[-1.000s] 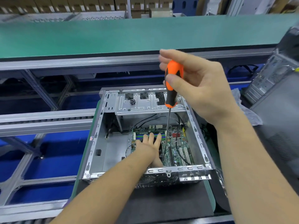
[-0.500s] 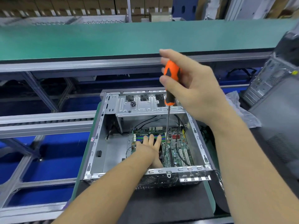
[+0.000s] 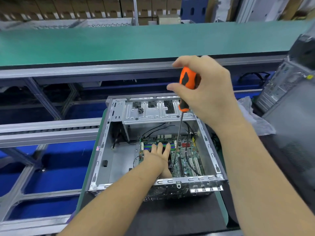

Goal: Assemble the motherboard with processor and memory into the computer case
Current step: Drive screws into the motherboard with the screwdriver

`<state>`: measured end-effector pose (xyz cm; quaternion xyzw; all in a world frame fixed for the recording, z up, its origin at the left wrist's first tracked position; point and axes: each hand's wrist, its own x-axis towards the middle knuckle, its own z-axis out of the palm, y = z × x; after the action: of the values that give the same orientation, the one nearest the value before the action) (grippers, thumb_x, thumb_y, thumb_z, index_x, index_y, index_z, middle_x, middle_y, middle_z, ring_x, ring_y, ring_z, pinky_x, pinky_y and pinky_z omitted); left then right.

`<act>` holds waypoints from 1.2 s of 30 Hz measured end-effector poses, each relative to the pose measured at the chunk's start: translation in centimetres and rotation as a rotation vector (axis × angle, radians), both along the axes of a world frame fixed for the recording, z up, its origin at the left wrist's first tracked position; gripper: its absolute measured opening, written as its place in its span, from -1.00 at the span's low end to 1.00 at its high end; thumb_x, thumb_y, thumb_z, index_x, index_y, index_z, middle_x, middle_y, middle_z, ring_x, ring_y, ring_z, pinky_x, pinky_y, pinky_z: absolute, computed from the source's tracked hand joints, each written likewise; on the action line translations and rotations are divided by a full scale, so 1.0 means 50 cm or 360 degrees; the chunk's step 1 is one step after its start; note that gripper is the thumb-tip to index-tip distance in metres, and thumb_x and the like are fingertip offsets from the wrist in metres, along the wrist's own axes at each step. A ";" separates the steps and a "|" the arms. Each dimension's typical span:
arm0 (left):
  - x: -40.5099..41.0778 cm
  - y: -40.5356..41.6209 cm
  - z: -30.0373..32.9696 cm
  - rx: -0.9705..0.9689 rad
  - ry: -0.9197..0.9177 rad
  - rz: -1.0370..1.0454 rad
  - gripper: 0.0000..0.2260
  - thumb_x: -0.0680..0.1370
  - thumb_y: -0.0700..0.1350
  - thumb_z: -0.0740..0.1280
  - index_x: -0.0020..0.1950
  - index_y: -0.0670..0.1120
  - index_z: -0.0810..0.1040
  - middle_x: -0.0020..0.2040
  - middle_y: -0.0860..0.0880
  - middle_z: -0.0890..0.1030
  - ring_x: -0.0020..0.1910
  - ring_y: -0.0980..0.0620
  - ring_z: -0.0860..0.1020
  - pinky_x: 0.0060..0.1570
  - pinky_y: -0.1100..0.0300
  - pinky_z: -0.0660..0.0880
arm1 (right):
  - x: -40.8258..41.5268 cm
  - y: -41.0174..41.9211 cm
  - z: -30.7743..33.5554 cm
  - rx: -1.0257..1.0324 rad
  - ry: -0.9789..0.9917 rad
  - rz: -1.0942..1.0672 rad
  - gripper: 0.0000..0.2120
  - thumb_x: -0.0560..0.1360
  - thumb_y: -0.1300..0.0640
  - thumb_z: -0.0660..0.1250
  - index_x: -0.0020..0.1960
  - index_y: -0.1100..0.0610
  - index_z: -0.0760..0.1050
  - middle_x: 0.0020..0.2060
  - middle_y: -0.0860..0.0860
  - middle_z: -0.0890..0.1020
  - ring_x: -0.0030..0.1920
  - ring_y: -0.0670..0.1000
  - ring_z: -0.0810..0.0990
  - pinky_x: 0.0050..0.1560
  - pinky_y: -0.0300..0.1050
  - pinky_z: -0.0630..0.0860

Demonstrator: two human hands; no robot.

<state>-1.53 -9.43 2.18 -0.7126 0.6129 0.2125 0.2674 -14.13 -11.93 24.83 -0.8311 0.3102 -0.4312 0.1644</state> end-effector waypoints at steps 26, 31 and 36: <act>0.004 -0.001 -0.004 -0.0017 0.0040 0.0001 0.06 0.46 0.24 0.34 0.54 0.02 -0.47 0.60 -0.14 -0.28 0.58 -0.25 -0.22 0.45 -0.32 0.01 | -0.012 0.002 0.008 0.0612 -0.0209 0.0805 -0.54 0.53 0.35 0.33 0.33 -0.05 0.49 0.21 0.10 0.63 0.26 -0.07 0.61 0.34 -0.01 0.52; 0.003 0.003 0.000 -0.0024 0.0043 0.0009 0.05 0.46 0.20 0.34 0.55 0.02 -0.46 0.61 -0.13 -0.29 0.58 -0.25 -0.23 0.45 -0.32 0.00 | -0.006 -0.013 0.013 -0.0151 0.0089 -0.0119 -0.70 0.46 -0.01 0.53 0.15 0.04 0.62 -0.31 -0.22 0.49 -0.27 -0.16 0.48 -0.03 -0.25 0.45; 0.004 0.002 -0.001 -0.0012 0.0041 -0.0006 0.05 0.47 0.22 0.33 0.54 0.01 -0.47 0.60 -0.15 -0.29 0.57 -0.26 -0.23 0.46 -0.34 0.01 | -0.019 0.005 0.010 0.0655 -0.0027 0.0880 -0.45 0.53 0.31 0.33 0.41 -0.12 0.38 0.26 -0.04 0.59 0.32 -0.11 0.55 0.38 -0.04 0.48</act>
<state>-1.36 -9.34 2.15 -0.7096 0.6184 0.2188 0.2571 -15.10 -11.66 25.32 -0.8297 0.1523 -0.3056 0.4417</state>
